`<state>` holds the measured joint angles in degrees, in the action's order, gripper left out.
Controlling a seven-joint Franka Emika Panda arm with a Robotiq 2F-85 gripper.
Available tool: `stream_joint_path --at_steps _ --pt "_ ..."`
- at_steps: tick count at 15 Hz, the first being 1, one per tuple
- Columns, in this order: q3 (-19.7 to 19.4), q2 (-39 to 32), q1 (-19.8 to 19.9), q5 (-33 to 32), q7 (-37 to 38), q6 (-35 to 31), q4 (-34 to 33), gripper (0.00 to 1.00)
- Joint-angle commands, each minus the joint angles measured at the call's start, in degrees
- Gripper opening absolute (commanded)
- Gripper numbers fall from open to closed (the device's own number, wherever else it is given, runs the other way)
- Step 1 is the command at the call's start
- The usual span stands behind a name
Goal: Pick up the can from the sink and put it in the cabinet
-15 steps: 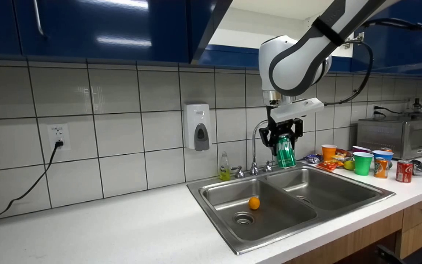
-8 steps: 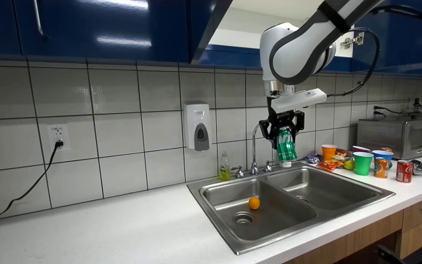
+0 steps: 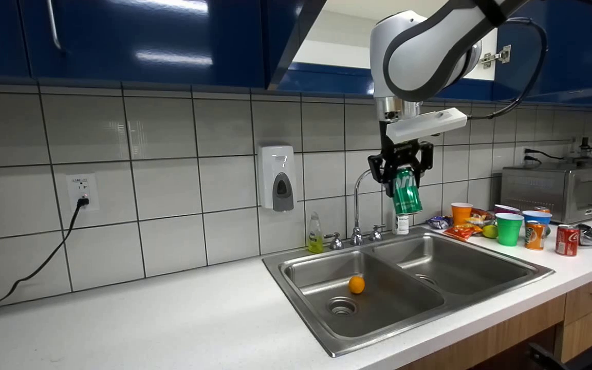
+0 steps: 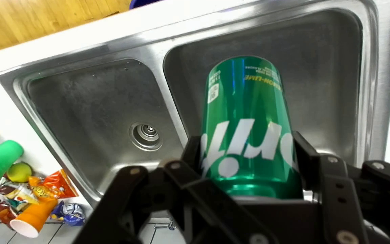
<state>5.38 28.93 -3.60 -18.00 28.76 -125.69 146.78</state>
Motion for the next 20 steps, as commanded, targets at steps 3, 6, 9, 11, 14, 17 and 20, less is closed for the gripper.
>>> stream_joint_path --at_steps 3,6,9,11,14,17,20 --pt "1.87 3.71 2.87 0.42 -3.55 3.67 -2.16 0.4" --pt "2.02 4.14 3.54 0.0 -4.3 4.31 -3.36 0.4" --pt "2.02 4.3 4.06 -0.18 -4.87 4.77 -4.71 0.4" --pt "2.12 4.27 4.45 -0.41 -5.11 4.82 -5.62 0.4" --pt "2.24 4.12 4.86 -0.48 -5.49 5.23 -7.0 0.4" --pt "2.09 4.11 4.66 0.07 -6.39 6.14 -8.34 0.4" --pt "1.83 4.52 4.28 0.85 -7.61 8.75 -10.12 0.4"
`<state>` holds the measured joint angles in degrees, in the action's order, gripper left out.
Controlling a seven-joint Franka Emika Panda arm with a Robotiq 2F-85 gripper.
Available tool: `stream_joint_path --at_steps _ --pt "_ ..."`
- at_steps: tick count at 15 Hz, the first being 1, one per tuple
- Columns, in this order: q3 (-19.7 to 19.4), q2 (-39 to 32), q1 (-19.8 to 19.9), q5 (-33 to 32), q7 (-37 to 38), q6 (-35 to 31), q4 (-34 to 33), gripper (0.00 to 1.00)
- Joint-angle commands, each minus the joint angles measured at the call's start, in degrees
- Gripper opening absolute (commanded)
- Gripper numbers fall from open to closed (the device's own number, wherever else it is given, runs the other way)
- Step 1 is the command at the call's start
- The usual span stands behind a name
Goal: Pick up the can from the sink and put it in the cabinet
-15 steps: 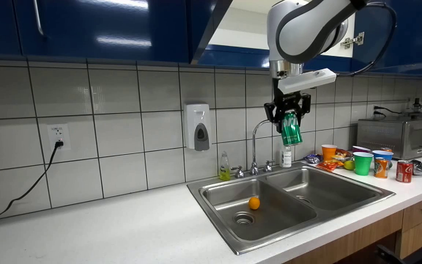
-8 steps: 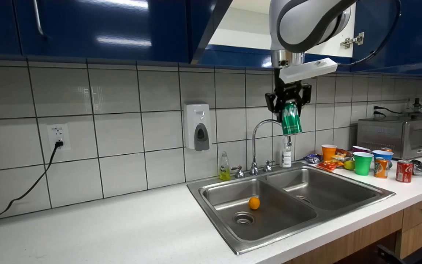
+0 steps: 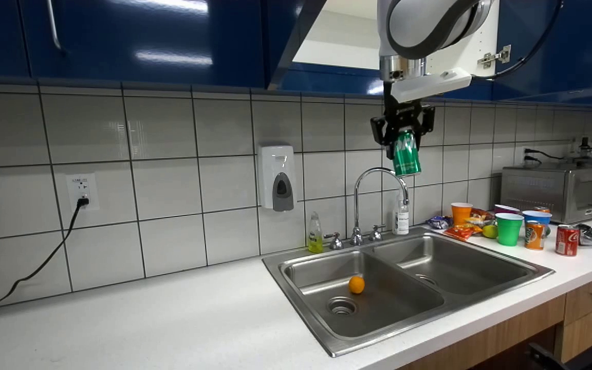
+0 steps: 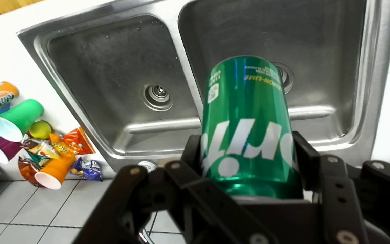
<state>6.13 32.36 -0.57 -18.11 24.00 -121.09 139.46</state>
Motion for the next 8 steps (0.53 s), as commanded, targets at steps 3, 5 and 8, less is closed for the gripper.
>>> stream_joint_path --at_steps 3,5,8 --pt "1.04 1.23 1.3 0.81 -3.39 7.47 -4.91 0.4" --pt "1.07 1.21 1.41 0.52 -3.55 9.72 -6.45 0.4" --pt "1.03 1.17 1.41 0.33 -3.75 12.64 -8.48 0.4"
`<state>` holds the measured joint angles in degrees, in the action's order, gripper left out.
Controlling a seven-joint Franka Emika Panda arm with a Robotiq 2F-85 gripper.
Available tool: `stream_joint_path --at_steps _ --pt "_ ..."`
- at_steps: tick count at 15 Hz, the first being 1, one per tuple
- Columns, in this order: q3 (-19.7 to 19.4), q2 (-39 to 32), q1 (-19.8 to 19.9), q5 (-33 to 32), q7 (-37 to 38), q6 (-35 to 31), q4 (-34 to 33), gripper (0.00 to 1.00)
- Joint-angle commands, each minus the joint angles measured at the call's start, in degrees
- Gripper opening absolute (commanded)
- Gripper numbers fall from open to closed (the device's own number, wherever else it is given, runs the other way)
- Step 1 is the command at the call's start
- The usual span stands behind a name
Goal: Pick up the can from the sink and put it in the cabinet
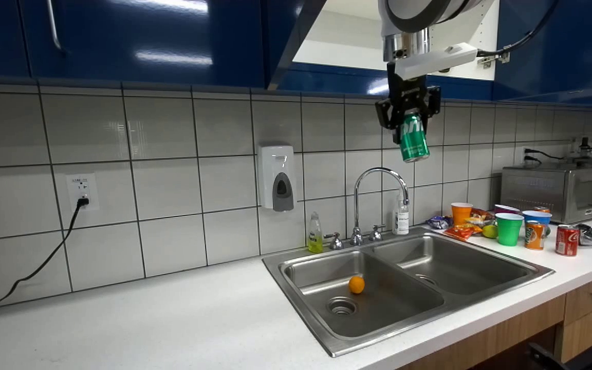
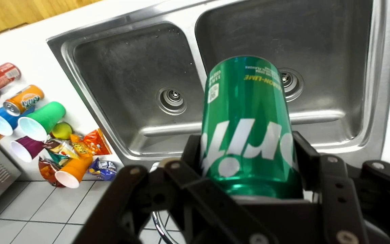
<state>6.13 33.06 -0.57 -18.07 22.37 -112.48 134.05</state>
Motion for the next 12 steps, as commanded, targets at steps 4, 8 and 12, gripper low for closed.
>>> stream_joint_path --at_steps 4,8,12 --pt "1.02 -0.02 1.45 -0.07 -2.05 6.69 -5.7 0.4" --pt "1.06 -0.48 1.63 -0.5 -1.69 7.8 -7.48 0.4" --pt "1.18 -0.78 1.81 -1.17 -1.68 8.69 -8.9 0.4"
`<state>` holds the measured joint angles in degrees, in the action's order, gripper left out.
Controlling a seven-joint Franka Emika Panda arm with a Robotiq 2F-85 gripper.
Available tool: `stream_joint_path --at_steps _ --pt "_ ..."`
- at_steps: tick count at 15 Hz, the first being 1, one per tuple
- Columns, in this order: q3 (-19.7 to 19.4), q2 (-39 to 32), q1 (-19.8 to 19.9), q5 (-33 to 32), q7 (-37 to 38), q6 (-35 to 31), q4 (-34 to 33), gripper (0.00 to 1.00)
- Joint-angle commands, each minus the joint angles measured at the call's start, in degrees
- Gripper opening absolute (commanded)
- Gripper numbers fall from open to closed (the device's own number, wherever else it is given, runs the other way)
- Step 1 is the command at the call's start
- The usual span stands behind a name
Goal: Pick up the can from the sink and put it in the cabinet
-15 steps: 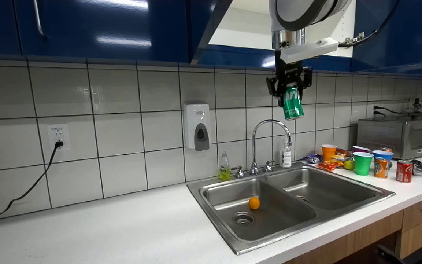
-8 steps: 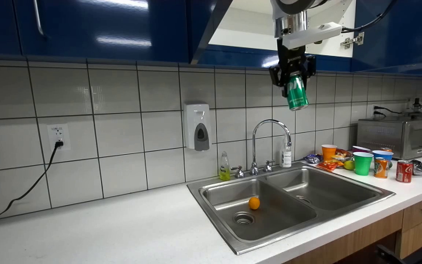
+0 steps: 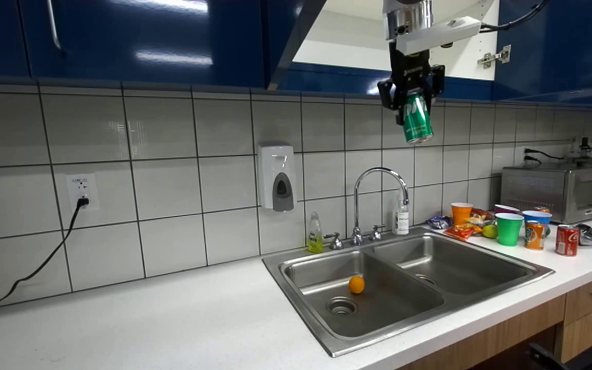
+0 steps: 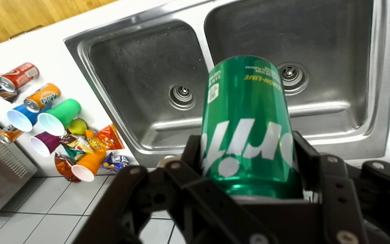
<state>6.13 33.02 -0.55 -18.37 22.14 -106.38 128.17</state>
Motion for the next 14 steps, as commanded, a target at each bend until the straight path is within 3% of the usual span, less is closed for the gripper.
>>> stream_joint_path --at_steps 1,14 --pt "1.19 -0.78 1.8 -0.94 -1.4 2.84 -3.29 0.4" --pt "0.97 -1.41 2.97 -3.45 -0.65 1.69 -6.04 0.4"
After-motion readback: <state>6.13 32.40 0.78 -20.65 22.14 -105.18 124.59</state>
